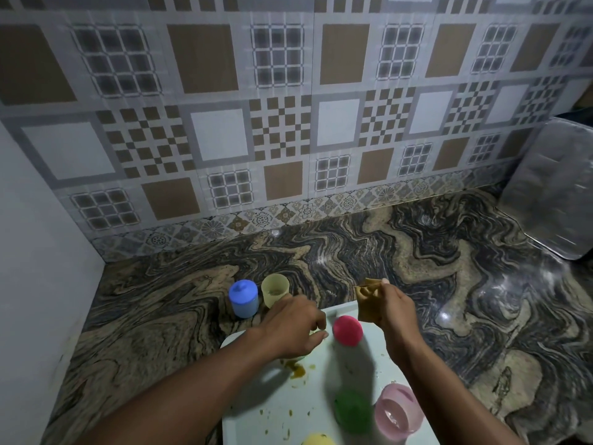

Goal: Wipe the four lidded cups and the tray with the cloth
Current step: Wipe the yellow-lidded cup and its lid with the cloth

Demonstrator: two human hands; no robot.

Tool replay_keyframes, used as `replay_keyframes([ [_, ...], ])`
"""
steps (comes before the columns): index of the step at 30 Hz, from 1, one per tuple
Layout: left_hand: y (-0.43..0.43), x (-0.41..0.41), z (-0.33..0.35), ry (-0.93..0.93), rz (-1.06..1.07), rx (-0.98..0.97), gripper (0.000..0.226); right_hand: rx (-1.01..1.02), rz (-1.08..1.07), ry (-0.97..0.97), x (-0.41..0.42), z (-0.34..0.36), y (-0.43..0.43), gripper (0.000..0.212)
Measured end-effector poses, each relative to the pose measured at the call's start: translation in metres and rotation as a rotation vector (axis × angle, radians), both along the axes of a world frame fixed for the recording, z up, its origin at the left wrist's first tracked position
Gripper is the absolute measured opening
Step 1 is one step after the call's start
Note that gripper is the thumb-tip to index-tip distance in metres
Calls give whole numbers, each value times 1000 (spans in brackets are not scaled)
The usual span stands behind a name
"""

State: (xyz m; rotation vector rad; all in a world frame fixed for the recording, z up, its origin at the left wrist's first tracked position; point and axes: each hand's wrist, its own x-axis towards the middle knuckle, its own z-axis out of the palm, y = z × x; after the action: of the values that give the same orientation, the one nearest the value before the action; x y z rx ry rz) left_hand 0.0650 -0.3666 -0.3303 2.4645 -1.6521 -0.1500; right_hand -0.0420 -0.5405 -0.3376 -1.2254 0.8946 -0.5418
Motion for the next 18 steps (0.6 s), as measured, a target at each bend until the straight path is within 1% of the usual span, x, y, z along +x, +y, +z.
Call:
replay_keyframes([
  [10,-19,-11,-9,5,23,11,28,36,2,7,-16,1,4,35],
  [18,-30,-17,-16,-19,-6,-2,26,67,-14,-3,-24,-2,-3,35],
])
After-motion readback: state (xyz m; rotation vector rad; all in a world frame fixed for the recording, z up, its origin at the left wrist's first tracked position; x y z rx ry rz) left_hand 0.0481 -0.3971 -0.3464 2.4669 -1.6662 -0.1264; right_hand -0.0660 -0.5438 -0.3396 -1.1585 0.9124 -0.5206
